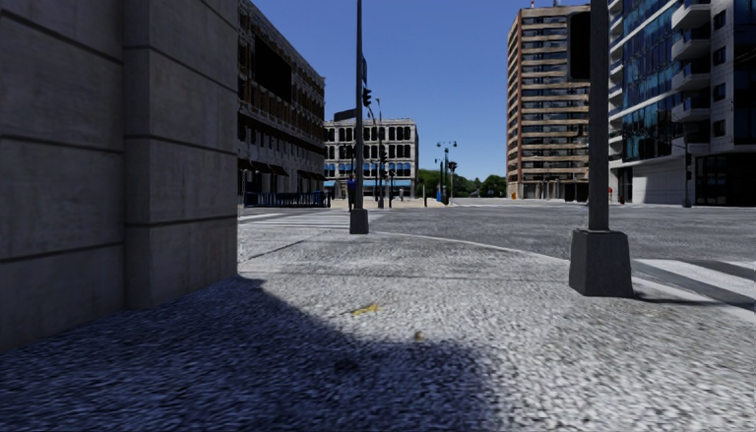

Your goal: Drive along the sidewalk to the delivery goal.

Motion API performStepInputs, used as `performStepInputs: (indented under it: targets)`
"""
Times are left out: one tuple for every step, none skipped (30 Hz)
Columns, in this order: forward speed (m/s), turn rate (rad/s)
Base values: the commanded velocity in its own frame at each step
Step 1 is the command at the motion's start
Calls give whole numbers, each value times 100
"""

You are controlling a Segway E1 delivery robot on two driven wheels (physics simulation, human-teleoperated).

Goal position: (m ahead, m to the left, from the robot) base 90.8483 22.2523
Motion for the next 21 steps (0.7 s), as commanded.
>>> performStepInputs:
  targets:
    - [200,23]
    - [200,24]
    - [200,24]
    - [200,24]
    - [200,24]
    - [200,24]
    - [200,24]
    - [200,24]
    - [200,24]
    - [200,29]
    - [200,33]
    - [200,37]
    - [200,37]
    - [200,39]
    - [200,40]
    - [200,40]
    - [200,40]
    - [200,40]
    - [200,40]
    - [200,40]
    - [200,40]
